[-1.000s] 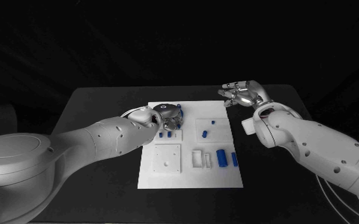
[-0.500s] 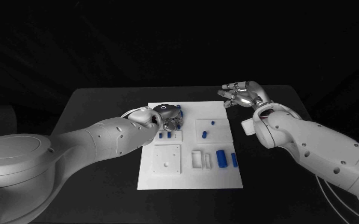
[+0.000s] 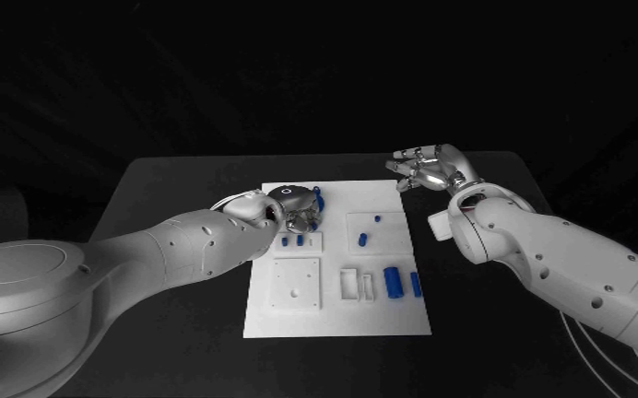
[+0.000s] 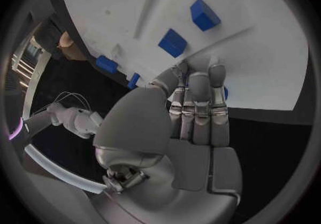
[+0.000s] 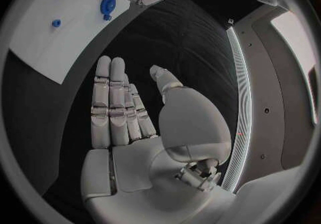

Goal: Assemble the parts on the task board

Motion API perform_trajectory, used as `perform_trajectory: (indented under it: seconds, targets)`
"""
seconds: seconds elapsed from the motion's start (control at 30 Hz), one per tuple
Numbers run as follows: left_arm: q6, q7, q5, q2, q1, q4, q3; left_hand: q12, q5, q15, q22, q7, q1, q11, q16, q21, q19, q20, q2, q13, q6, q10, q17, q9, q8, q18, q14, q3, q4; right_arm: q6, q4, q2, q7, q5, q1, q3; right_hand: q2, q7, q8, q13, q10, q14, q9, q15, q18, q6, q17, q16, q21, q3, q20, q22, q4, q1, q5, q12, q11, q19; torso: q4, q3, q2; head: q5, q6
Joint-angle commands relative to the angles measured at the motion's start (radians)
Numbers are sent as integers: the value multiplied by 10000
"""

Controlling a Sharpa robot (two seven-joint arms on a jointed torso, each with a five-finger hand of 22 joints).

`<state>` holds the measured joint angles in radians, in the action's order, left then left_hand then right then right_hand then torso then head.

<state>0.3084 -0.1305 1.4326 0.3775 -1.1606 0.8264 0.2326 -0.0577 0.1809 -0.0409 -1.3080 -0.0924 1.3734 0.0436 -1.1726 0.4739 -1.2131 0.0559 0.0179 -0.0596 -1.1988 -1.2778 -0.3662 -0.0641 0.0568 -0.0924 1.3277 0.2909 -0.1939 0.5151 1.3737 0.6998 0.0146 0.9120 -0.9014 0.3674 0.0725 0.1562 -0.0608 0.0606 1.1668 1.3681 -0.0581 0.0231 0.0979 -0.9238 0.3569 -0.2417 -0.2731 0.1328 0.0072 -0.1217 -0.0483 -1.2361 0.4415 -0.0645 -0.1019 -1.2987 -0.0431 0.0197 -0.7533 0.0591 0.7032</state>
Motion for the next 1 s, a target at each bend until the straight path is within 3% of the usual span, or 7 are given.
perform_trajectory:
  seconds: [0.03, 0.27, 0.7, 0.77, 1.0]
  targets:
    - [118, -46, -6, 81, 47, 119, 14, -6, 4, 11, -204, -14, 8, 21, -61, 41, -9, 23, -113, 9, -43, -3, -13, -6, 59, -130, 83, -54, 6, -133, 23, -3, -71, 47, 1, 2, -29, -18, 14, -14, -36, -9, -15, 25, 113, -74, 10, 37, -37, 5, 25, 14, -2, 34, -50, 32, 6, -17, -1, 4, 15, -2, -37]
    - [323, -80, -106, 240, 45, 271, -89, -6, 36, 17, -196, -29, -2, 35, -51, 62, -15, 18, -84, 9, 36, 27, -12, 2, 49, -139, 91, -57, -18, -136, 23, -10, -88, 50, 1, 2, -23, -19, 16, -14, -28, -8, -14, 23, 112, -77, 12, 36, -42, 48, 22, 10, -8, 40, -33, 32, 9, -14, 1, -7, 14, 31, -72]
    - [499, -199, -347, 717, 35, 893, -820, -3, 4, 35, -184, -33, -45, 60, 18, 54, 1, -2, -46, 11, 86, 112, 14, -1, 54, -148, 76, -44, 2, -147, 18, 8, -82, 54, 1, 2, -16, -20, 15, -14, -25, -12, -15, 22, 111, -102, 12, 37, -47, 79, 20, 7, -18, 49, -28, 33, 10, -11, 38, -17, 21, 84, -139]
    - [447, -163, -381, 842, 20, 1037, -893, -3, 4, 35, -184, -33, -45, 60, 18, 54, 1, -2, -46, 11, 86, 112, 14, -1, 54, -148, 76, -44, 2, -148, 16, 17, -78, 54, 1, 2, -16, -20, 15, -14, -25, -12, -15, 22, 111, -102, 12, 37, -47, 79, 20, 7, -18, 49, -28, 33, 10, -11, 39, -15, 25, 93, -142]
    - [272, -97, -515, 1346, -37, 1510, -983, -5, -11, 35, -183, -30, -43, 56, 41, 46, 2, -7, -37, 10, 70, 98, 22, -3, 59, -153, 89, -29, 16, -156, -9, 48, -66, 55, 1, 2, -16, -20, 15, -14, -25, -12, -15, 22, 111, -102, 12, 37, -47, 79, 20, 7, -18, 49, -28, 33, 10, -11, 40, -10, 10, 114, -140]
